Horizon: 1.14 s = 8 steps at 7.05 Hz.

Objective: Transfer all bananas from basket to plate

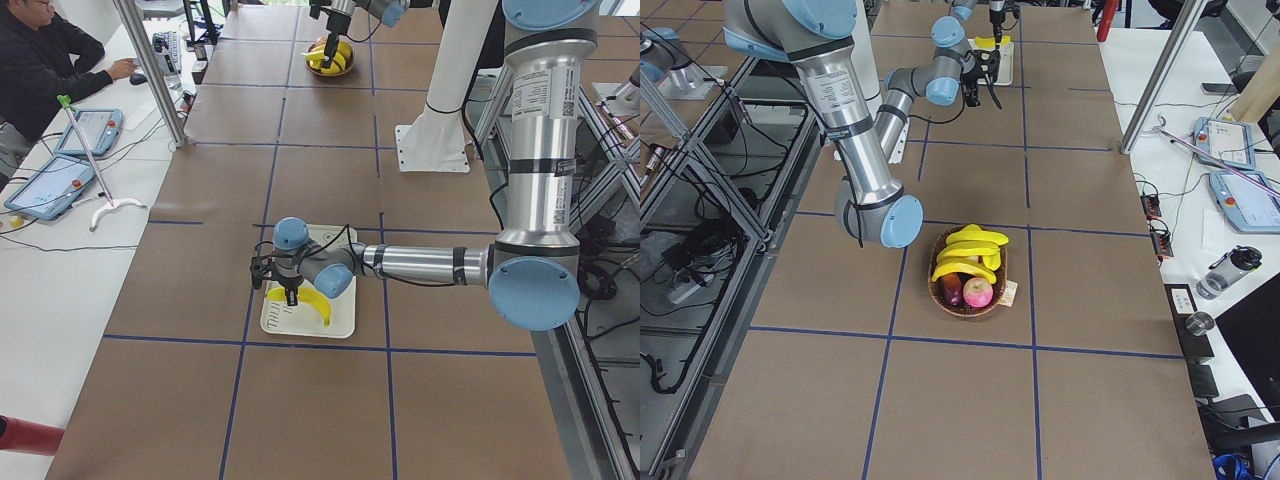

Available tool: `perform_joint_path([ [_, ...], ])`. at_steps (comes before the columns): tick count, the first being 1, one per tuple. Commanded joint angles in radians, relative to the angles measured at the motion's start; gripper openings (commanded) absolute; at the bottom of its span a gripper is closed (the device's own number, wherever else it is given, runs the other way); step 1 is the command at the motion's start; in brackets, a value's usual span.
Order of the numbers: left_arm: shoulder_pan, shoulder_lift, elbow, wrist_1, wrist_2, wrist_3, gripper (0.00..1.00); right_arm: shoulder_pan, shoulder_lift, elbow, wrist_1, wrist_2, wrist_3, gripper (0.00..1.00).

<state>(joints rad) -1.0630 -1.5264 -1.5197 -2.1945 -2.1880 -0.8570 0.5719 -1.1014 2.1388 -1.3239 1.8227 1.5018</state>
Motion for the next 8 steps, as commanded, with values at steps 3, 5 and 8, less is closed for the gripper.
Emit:
perform_joint_path([
  [3,0.003,0.008,-0.022,-0.011,-0.004,0.01,0.99,0.009,-0.018,0.004,0.0,0.004,-0.012,1.0],
  [5,-0.055,0.015,-0.121,0.005,-0.12,0.012,0.99,0.078,-0.104,0.024,-0.017,0.063,-0.096,1.0],
  [8,-0.121,0.014,-0.247,0.15,-0.184,0.013,0.99,0.163,-0.323,0.068,-0.028,0.156,-0.342,1.0],
])
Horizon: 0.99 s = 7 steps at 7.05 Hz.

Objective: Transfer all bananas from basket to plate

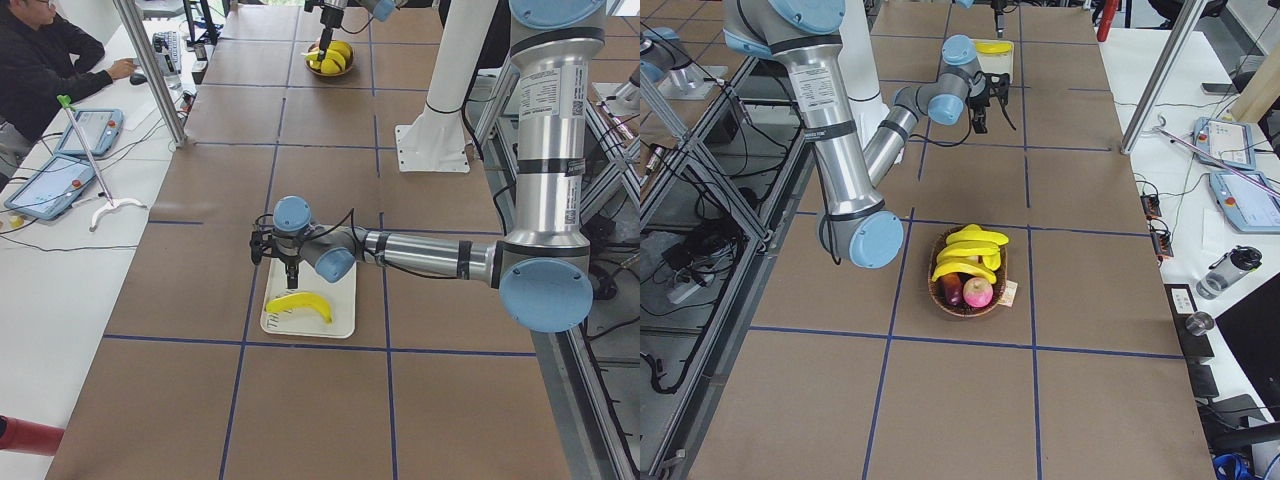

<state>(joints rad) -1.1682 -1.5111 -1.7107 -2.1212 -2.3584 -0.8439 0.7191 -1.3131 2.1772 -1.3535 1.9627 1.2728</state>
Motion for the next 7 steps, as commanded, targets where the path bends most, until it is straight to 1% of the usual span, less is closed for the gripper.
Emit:
perform_joint_path([
  [1,-0.015,-0.008,-0.094,0.127,-0.009,0.0,0.99,0.022,-0.244,0.089,0.008,0.018,-0.235,1.0],
  [2,-0.007,-0.024,-0.096,0.13,-0.004,-0.001,0.99,0.042,-0.317,0.102,0.008,0.018,-0.3,1.0],
  [3,-0.007,-0.027,-0.098,0.13,-0.002,-0.003,0.99,0.049,-0.363,0.099,0.008,0.015,-0.317,1.0],
  [4,-0.007,-0.032,-0.098,0.13,-0.002,-0.004,0.99,0.051,-0.418,0.093,0.007,0.004,-0.302,1.0],
  [5,-0.005,-0.04,-0.096,0.13,-0.004,-0.004,0.99,0.051,-0.464,0.055,0.01,0.005,-0.279,1.0],
  [6,-0.005,-0.047,-0.096,0.13,-0.002,-0.009,0.99,0.051,-0.454,-0.017,0.058,0.002,-0.245,1.0],
  [7,-0.005,-0.047,-0.098,0.13,-0.004,-0.014,0.99,0.057,-0.45,-0.043,0.117,0.004,-0.228,1.0],
])
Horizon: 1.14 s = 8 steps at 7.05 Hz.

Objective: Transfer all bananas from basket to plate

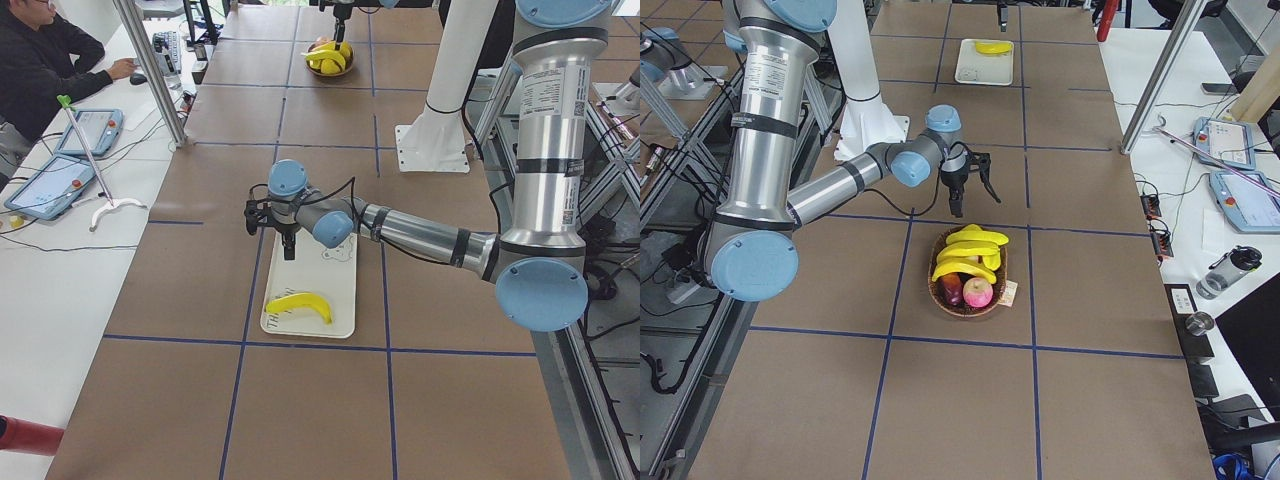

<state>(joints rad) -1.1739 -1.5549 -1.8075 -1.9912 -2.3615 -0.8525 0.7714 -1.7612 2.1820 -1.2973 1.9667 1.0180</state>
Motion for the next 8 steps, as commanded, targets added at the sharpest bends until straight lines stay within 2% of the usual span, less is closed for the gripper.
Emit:
perform_joint_path([
  [1,0.0,-0.004,-0.006,0.0,-0.001,-0.007,0.99,0.002,0.002,-0.071,0.062,0.004,0.069,1.0],
  [3,0.0,-0.005,-0.006,0.0,-0.001,-0.007,0.99,0.002,0.005,-0.088,0.062,0.007,0.076,0.96],
  [8,-0.001,-0.002,-0.021,0.002,-0.002,-0.007,0.99,0.0,0.006,-0.139,0.062,0.007,0.077,0.95],
])
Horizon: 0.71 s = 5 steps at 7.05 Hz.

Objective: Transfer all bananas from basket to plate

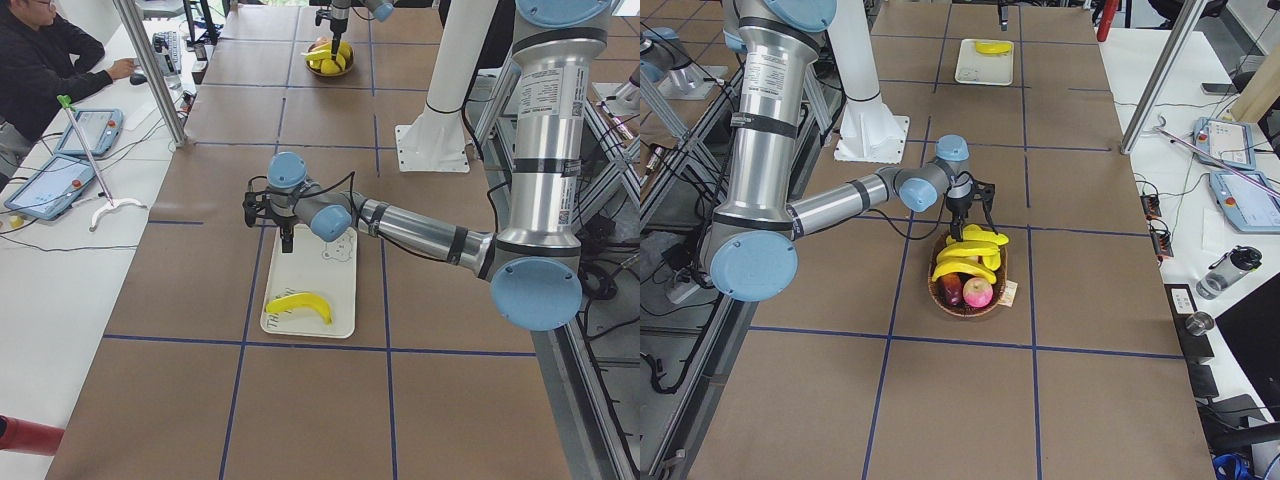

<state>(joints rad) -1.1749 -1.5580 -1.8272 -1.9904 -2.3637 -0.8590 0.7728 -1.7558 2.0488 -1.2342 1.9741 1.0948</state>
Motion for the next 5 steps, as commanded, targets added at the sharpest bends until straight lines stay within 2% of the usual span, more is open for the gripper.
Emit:
perform_joint_path([
  [1,0.0,0.001,-0.001,-0.001,0.0,0.0,0.99,-0.003,0.001,-0.007,-0.001,0.0,0.004,0.91],
  [3,0.0,0.001,-0.001,0.001,0.0,0.0,0.99,-0.001,0.022,-0.01,-0.001,0.003,0.002,0.74],
  [5,0.0,0.001,-0.001,-0.001,0.0,0.0,0.99,0.0,0.026,-0.018,-0.001,0.003,0.002,0.51],
])
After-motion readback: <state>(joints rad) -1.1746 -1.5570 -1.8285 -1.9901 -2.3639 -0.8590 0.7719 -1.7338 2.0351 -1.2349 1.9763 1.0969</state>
